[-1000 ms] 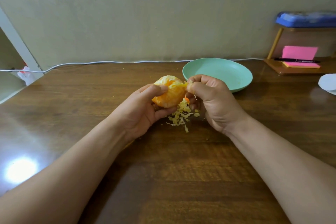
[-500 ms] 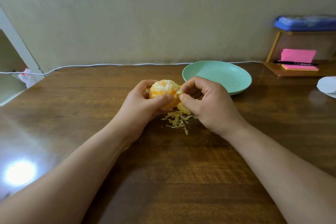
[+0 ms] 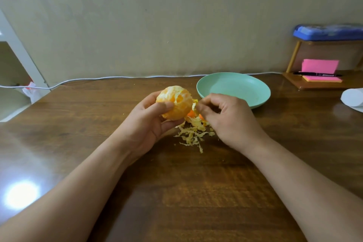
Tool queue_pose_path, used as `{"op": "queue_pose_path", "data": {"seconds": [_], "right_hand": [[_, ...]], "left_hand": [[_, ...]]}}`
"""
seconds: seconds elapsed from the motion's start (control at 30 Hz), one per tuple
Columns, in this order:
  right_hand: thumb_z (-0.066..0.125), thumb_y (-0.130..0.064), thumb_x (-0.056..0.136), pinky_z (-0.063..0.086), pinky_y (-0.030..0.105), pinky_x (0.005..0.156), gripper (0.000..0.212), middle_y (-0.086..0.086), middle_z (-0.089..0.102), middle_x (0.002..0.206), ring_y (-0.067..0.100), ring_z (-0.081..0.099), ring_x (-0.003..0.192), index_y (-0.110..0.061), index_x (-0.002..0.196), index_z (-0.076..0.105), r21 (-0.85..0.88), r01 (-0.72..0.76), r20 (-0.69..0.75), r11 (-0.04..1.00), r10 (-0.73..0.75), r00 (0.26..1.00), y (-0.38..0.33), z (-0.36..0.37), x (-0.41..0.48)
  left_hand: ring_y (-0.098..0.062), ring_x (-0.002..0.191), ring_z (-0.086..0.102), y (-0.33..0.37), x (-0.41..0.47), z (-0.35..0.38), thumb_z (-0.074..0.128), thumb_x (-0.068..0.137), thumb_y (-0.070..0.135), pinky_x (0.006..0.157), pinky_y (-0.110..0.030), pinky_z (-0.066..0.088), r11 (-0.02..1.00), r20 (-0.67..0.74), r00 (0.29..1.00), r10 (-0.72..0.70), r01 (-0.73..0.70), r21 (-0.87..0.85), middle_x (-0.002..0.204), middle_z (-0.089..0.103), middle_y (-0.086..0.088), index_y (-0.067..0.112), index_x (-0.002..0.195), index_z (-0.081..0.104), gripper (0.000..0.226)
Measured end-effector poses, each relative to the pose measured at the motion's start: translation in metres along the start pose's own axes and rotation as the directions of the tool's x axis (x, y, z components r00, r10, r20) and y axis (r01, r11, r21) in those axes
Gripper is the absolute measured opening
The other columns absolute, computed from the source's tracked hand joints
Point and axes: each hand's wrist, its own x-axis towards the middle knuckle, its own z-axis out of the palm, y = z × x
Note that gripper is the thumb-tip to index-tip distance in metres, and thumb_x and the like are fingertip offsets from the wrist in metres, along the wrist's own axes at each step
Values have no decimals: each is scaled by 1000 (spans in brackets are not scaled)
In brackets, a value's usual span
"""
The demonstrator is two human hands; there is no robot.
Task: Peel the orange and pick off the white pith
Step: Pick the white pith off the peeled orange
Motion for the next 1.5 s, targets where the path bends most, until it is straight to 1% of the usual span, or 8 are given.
{"op": "queue_pose_path", "data": {"seconds": [0.07, 0.17, 0.33, 0.57, 0.77, 1.13, 1.4, 1.5], "right_hand": [[71, -30, 102, 61, 26, 78, 9, -19, 73, 97, 2, 69, 89, -32, 110, 75, -45, 1, -13, 999, -2, 1000, -3, -1, 1], [69, -34, 103, 62, 30, 72, 5, -18, 72, 93, 4, 69, 82, -32, 105, 72, -82, 9, -73, 997, -15, 997, -9, -5, 2], [70, -40, 101, 46, 12, 65, 12, -17, 71, 94, -6, 62, 70, -29, 106, 72, -8, 52, -105, 999, -52, 993, -20, -6, -3], [72, -42, 99, 59, 26, 70, 13, -18, 73, 91, 4, 67, 79, -30, 101, 77, -82, 28, -64, 996, -33, 997, -18, -2, -4], [73, -32, 99, 48, 16, 61, 8, -15, 72, 83, 3, 62, 66, -26, 95, 78, -167, 62, -59, 984, -72, 996, -17, 1, -5], [73, -23, 91, 52, 20, 61, 5, -14, 66, 80, 8, 62, 72, -24, 88, 70, -121, 121, -142, 985, -138, 980, -16, 3, -6], [61, -25, 107, 58, 37, 65, 15, -12, 69, 82, 11, 66, 74, -22, 99, 73, -53, 70, -172, 996, -78, 982, -5, 2, -1], [52, -20, 110, 61, 37, 74, 23, -9, 74, 96, 10, 70, 87, -21, 115, 74, -46, 32, -128, 998, -38, 991, -7, 3, -2]], "left_hand": [[-36, 119, 72, -2, 0, 0, 69, 86, 12, 94, -42, 63, 1000, 39, 999, 10, -11, 13, 134, 70, -20, 6, 146, 56, 62], [-36, 116, 72, -3, 1, -2, 71, 84, 9, 91, -41, 64, 999, 67, 998, 20, -22, 30, 133, 69, -20, 5, 147, 56, 65], [-35, 115, 74, -5, 3, -5, 79, 82, 11, 89, -39, 63, 996, 46, 999, 15, -19, 83, 135, 69, -18, 11, 144, 61, 64], [-34, 116, 74, -6, 2, -2, 82, 77, 13, 90, -39, 64, 977, 8, 1000, 11, -13, 214, 132, 71, -14, 16, 141, 62, 67], [-34, 119, 73, -7, 2, -2, 84, 76, 15, 96, -45, 62, 963, -13, 1000, 17, -13, 270, 136, 68, -14, 20, 142, 63, 69], [-35, 119, 72, -8, 3, -1, 84, 79, 14, 92, -41, 64, 991, 69, 997, -24, 14, 137, 137, 69, -19, 11, 143, 62, 68], [-36, 120, 72, -6, 3, -5, 82, 79, 19, 92, -43, 64, 995, 82, 996, -26, 18, 94, 136, 70, -18, 11, 144, 61, 68], [-35, 119, 73, -5, 3, -4, 80, 83, 19, 90, -42, 64, 994, 61, 998, -25, 18, 110, 136, 70, -18, 12, 145, 61, 66]]}}
